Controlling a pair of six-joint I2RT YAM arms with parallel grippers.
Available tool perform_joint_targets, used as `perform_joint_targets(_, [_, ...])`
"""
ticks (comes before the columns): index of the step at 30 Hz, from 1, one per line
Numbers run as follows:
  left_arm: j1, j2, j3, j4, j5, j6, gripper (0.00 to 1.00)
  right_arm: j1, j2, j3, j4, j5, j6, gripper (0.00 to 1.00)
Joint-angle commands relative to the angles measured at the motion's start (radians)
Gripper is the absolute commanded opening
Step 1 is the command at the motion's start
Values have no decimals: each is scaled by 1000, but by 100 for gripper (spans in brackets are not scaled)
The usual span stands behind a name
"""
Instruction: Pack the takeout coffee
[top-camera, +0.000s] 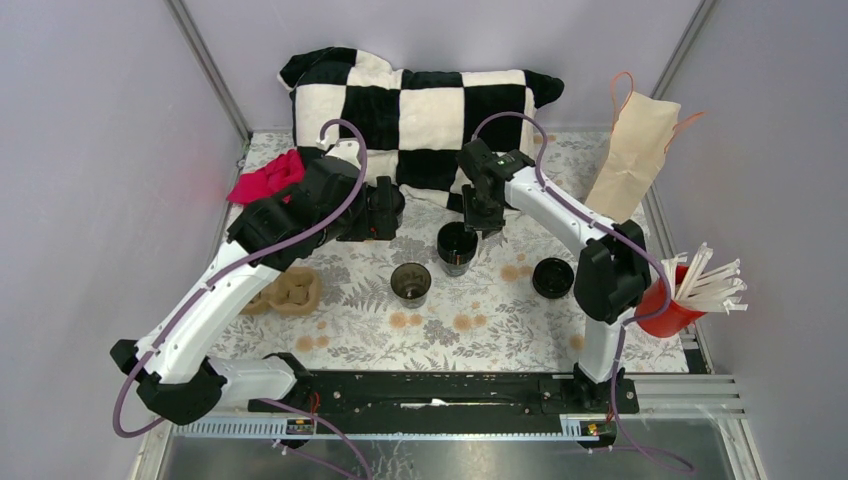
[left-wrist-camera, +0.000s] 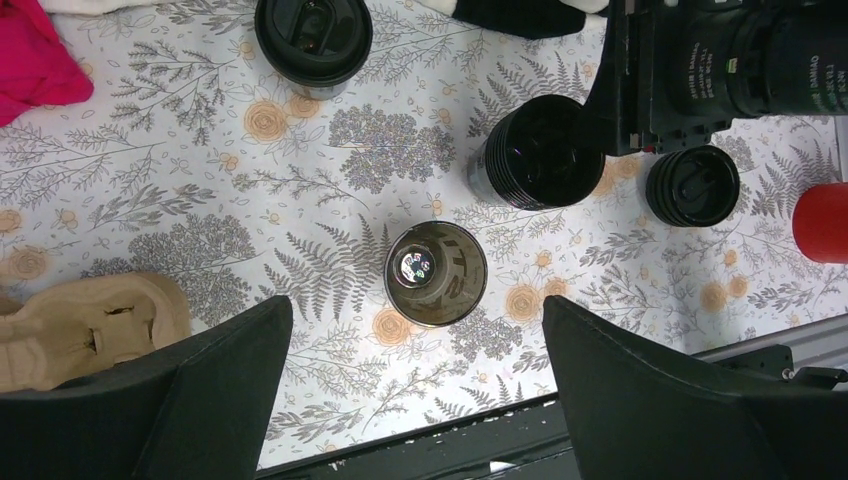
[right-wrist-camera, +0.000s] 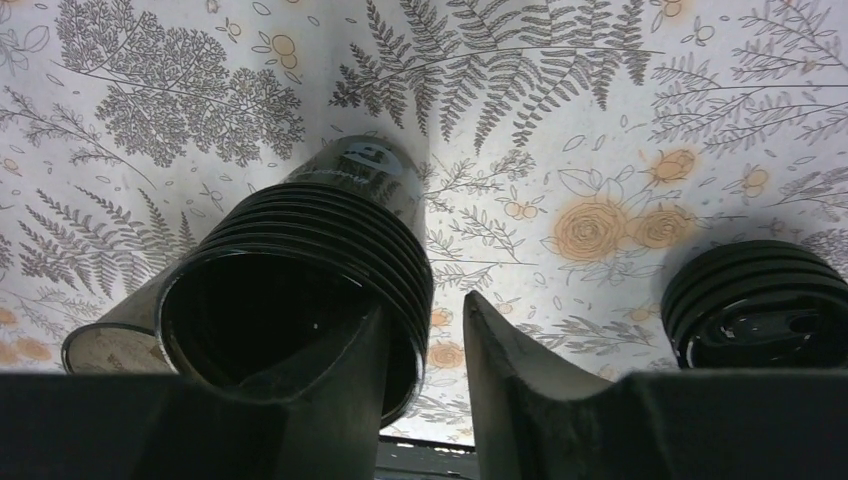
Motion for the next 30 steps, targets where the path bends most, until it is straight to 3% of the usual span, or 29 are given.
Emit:
perform_joint_targets(1, [13, 4, 17, 39, -9, 44, 99, 30, 6, 0, 7, 50, 43, 35])
perform_joint_targets(9, [30, 22, 28, 53, 4, 83, 99, 17, -27, -30, 32, 229, 94, 0])
perform_joint_targets(14, [36, 20, 26, 61, 13, 97, 99, -80, -81, -54, 11, 326, 105, 0])
perform_joint_targets(26, [71, 14, 14, 79, 54, 139, 99, -612, -387, -432, 114, 300, 70, 0])
perform_joint_targets(30, [82, 23, 12, 87, 70, 146, 99, -713, -431, -480, 118, 320, 60, 0])
